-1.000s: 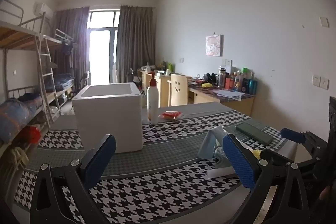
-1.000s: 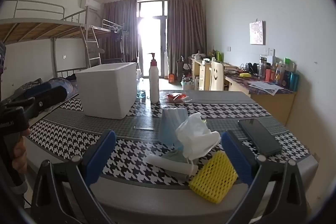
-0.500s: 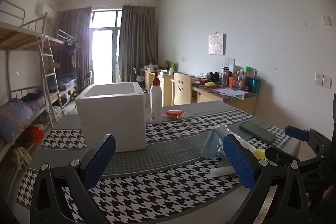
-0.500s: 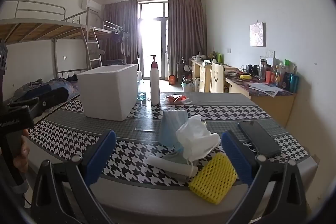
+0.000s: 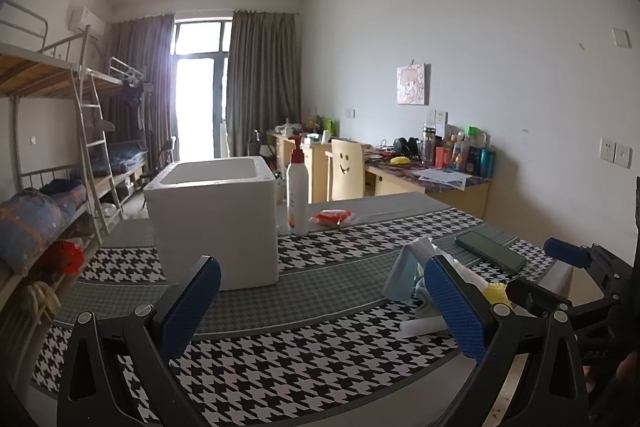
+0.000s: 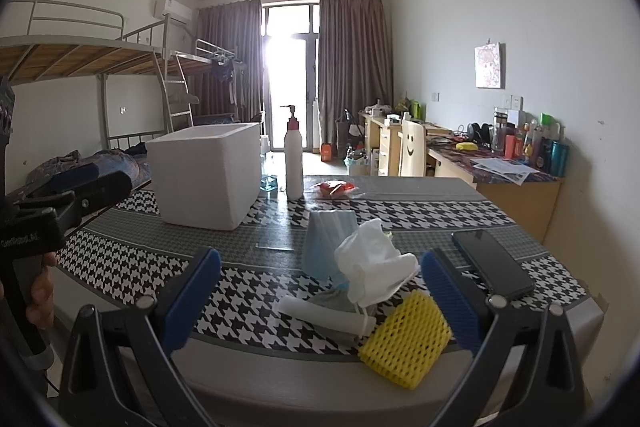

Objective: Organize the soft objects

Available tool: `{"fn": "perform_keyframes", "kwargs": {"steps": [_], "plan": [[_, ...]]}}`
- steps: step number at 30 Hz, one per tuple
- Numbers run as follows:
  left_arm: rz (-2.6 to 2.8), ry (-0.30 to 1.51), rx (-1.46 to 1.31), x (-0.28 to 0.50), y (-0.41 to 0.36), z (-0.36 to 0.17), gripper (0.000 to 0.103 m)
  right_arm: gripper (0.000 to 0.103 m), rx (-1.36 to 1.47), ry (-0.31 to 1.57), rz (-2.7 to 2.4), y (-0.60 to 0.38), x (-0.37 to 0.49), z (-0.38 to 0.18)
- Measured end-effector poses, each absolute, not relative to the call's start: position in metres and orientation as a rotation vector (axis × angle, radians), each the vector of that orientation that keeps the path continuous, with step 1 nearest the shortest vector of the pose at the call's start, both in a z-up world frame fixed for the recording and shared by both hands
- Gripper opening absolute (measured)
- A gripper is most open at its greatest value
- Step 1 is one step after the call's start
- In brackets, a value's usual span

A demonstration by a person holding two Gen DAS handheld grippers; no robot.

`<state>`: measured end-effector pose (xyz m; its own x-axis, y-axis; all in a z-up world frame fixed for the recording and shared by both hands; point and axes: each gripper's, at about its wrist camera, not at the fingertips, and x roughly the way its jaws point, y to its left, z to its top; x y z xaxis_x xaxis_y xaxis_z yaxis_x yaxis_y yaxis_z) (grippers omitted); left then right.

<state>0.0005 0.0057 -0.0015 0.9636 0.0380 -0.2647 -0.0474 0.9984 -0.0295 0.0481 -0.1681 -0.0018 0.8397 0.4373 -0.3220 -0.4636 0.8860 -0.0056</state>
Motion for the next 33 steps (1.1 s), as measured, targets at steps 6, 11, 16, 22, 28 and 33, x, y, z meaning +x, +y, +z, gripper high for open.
{"fn": "perform_keyframes", "kwargs": {"steps": [6, 11, 16, 22, 28, 33], "plan": [[0.043, 0.276, -0.035, 0.001, 0.006, -0.002, 0.102, 0.102, -0.075, 0.313, 0.490, -0.169, 0.047, -0.003], [0.047, 0.280, -0.040, 0.003, 0.007, -0.003, 0.102, 0.102, -0.079, 0.317, 0.484, -0.168, 0.048, -0.004], [0.041, 0.282, -0.038, 0.003, 0.006, -0.003, 0.102, 0.102, -0.078, 0.320, 0.482, -0.168, 0.049, -0.005], [0.028, 0.293, -0.036, 0.005, 0.005, -0.005, 0.102, 0.102, -0.080, 0.327, 0.477, -0.168, 0.050, -0.007], [0.008, 0.316, -0.040, 0.010, 0.004, -0.011, 0.102, 0.102, -0.084, 0.336, 0.475, -0.167, 0.053, -0.011], [-0.023, 0.347, -0.029, 0.019, -0.003, -0.017, 0.102, 0.102, -0.081, 0.357, 0.465, -0.171, 0.059, -0.015]]}}
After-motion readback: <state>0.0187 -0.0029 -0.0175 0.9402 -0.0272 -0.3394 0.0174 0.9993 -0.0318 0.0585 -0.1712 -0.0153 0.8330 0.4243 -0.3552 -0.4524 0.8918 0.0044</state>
